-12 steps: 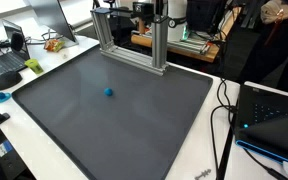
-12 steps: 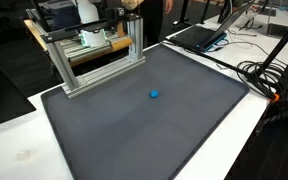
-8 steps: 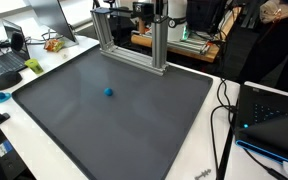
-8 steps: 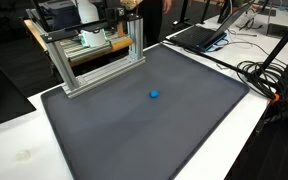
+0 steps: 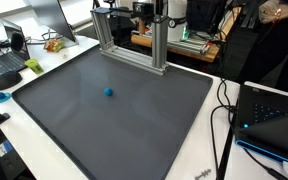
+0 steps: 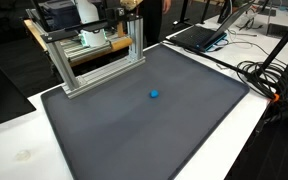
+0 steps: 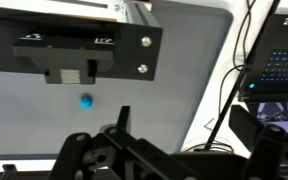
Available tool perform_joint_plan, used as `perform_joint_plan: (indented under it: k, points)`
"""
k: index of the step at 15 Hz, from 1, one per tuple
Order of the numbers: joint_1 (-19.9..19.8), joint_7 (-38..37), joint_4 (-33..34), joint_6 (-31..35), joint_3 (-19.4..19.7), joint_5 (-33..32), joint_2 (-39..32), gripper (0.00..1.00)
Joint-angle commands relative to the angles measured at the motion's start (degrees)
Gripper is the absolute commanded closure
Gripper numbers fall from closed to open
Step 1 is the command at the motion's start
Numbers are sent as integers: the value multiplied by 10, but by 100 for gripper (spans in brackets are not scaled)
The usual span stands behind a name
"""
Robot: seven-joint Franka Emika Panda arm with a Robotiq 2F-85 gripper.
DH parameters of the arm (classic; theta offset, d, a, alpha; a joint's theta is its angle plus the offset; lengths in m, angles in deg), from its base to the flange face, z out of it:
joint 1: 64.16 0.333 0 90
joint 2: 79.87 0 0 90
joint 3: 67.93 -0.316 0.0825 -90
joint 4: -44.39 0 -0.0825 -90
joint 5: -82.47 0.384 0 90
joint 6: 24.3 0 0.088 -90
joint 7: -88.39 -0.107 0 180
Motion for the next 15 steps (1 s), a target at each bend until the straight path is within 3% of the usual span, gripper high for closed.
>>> perform_joint_plan:
  k: [1,10,15]
  points:
    - [-46,-1,8,2,-11,-74,-29,0]
    - [-91,-47,-7,20,-23,-170,-76,0]
    - [-92,-94,-13,19,-28,-166,-89,0]
